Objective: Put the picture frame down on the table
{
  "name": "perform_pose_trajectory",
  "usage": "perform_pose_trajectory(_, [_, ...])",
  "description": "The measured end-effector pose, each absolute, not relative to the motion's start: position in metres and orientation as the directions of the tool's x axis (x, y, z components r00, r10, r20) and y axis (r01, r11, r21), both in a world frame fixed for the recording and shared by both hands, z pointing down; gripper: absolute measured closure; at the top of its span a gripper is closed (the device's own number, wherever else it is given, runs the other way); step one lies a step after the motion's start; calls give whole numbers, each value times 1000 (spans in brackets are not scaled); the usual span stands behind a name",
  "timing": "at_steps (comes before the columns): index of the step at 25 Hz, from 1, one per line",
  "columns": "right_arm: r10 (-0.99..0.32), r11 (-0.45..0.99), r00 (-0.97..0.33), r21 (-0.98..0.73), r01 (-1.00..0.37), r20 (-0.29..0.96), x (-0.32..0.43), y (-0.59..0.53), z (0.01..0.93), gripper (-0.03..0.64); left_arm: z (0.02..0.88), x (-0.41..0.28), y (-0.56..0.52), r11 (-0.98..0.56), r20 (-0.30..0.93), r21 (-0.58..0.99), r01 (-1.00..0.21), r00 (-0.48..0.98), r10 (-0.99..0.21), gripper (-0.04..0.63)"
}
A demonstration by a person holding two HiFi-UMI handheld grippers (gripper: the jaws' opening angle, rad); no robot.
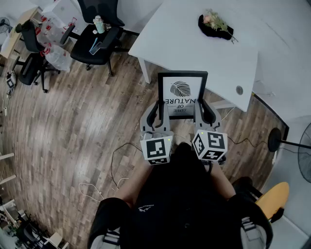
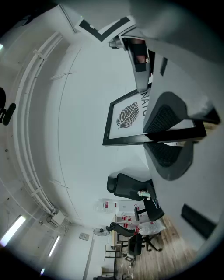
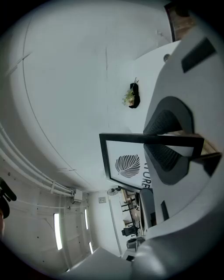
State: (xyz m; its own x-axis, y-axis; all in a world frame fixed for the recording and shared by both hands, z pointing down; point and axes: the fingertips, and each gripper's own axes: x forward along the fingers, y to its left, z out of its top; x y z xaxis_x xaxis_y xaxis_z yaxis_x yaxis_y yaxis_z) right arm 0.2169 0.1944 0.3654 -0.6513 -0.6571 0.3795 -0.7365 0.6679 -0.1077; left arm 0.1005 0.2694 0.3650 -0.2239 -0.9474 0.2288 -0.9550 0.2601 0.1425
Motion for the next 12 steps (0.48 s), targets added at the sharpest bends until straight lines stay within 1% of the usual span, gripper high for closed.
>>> perform_pose_trajectory(7, [-651, 679, -674, -127, -723, 349, 282, 258, 351, 551, 353, 165, 332, 265, 217, 139, -954, -231, -948, 522])
perform_pose_trajectory(12, [-659, 671, -675, -147, -727, 331, 369, 293, 344, 551, 339, 252, 367, 243, 203, 111, -964, -217, -955, 522])
